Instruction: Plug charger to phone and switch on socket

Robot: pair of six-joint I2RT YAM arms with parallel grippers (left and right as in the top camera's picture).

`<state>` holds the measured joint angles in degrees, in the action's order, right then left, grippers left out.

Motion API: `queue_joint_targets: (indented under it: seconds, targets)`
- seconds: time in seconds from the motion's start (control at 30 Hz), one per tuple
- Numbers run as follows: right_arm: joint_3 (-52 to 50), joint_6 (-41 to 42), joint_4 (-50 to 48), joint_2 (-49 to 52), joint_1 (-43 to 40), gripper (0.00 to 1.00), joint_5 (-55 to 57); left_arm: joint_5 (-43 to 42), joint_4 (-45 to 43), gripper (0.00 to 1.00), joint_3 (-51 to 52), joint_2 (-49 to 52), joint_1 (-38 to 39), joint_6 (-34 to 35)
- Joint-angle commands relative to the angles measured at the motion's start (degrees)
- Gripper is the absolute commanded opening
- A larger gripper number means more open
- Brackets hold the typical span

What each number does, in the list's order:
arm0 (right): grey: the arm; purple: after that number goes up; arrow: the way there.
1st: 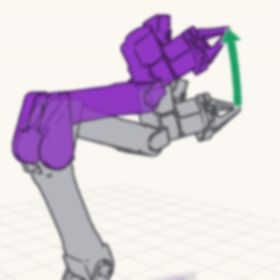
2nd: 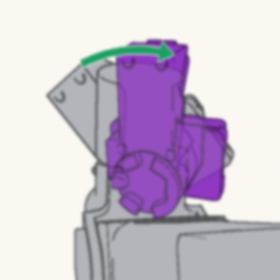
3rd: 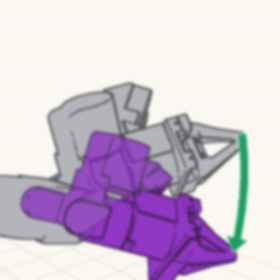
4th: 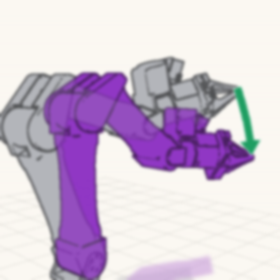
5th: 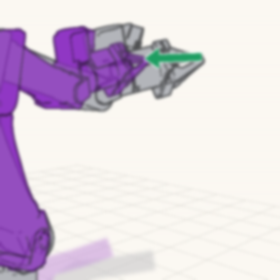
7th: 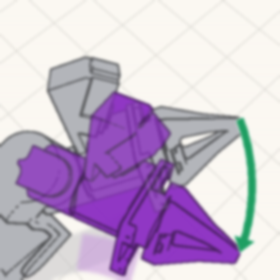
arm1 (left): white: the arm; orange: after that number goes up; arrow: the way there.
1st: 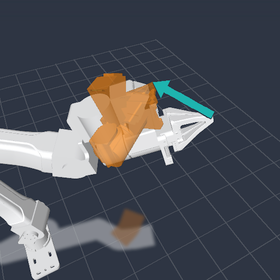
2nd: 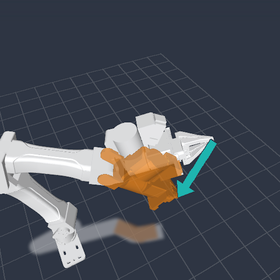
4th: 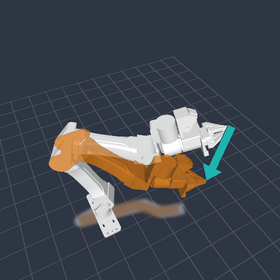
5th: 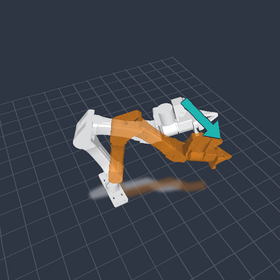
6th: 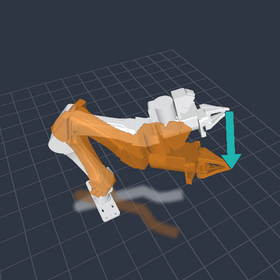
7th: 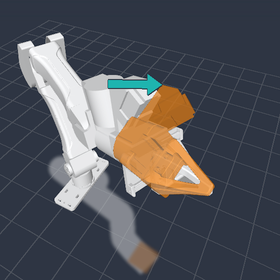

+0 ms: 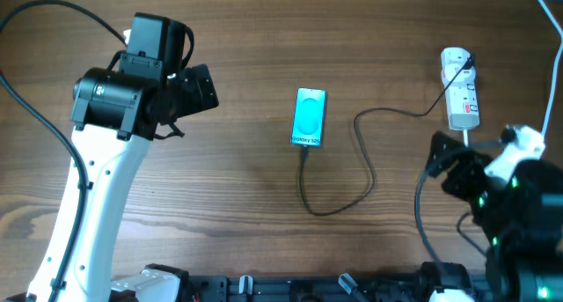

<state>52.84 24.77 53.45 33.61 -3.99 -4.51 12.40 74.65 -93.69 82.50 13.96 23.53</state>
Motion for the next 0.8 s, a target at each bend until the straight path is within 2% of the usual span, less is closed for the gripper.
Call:
queue_joint_targets:
  seconds: [0.0,0.2,0.53,0.77]
  targets:
    - [-0.48,2.27,5.90,-0.85,0.24,1.00,-2.47,0.94,-0.04,1.00,0.00,0.17,0.02,0.94]
    - [-0.48,4.07,13.55,-0.79,0.24,1.00,-3.98,0.94,-0.04,1.00,0.00,0.17,0.02,0.94]
    - [-0.48,3.67,13.60,-0.79,0.24,1.00,-3.04,0.94,-0.04,1.00,0.00,0.17,0.02,0.94]
    - [-0.90,-3.06,12.28,-1.05,0.28,1.00,-3.08,0.94,-0.04,1.00,0.00,0.17,0.02,0.96]
